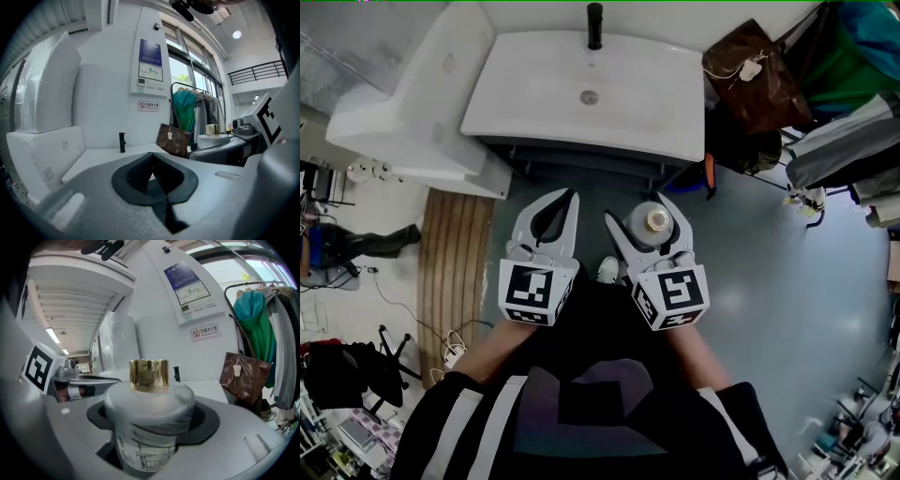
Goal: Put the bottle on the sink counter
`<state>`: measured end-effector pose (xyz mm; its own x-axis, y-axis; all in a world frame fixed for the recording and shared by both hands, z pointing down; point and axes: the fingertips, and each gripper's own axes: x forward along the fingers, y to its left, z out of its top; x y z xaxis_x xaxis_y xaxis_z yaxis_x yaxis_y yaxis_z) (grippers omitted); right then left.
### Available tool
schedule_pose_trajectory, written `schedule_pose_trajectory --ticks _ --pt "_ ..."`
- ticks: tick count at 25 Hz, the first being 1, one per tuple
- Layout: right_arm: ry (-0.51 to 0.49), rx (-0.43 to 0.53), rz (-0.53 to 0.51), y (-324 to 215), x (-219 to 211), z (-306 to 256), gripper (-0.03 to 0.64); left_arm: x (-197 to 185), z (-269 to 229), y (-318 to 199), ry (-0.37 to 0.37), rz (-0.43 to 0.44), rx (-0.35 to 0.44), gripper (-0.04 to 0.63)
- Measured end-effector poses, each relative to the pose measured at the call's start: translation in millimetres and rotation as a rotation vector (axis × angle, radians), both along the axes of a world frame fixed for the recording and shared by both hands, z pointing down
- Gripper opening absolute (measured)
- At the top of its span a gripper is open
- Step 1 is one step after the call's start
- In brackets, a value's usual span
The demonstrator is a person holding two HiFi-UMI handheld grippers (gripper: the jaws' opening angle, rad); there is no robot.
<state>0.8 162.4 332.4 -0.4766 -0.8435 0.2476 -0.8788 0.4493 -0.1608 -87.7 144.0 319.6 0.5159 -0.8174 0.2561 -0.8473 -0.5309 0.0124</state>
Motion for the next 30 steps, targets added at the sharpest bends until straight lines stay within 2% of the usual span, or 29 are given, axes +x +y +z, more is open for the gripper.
schedule_pose_trajectory --ticks 6,12,22,30 --pt "-0.007 -0.013 0.026 -13.5 10.4 6.1 0.341 8.9 2.7 -13.5 -0.024 0.017 0.008 -0.002" --pt "0.008 -0.032 0.067 -31.7 12.9 15.3 0.341 18.3 12.9 -39.2 -0.014 0.072 -0.003 -0.002" --pt "0.049 -0.06 0.125 -95.6 21.4 16.2 0.341 27.1 15.9 -111.4 0.019 0.122 -0.013 -0.002" --pt "0.079 -0.067 0.141 -153.4 9.6 17.0 0.341 18.6 17.0 -172.4 0.049 0.144 -0.008 -0.002"
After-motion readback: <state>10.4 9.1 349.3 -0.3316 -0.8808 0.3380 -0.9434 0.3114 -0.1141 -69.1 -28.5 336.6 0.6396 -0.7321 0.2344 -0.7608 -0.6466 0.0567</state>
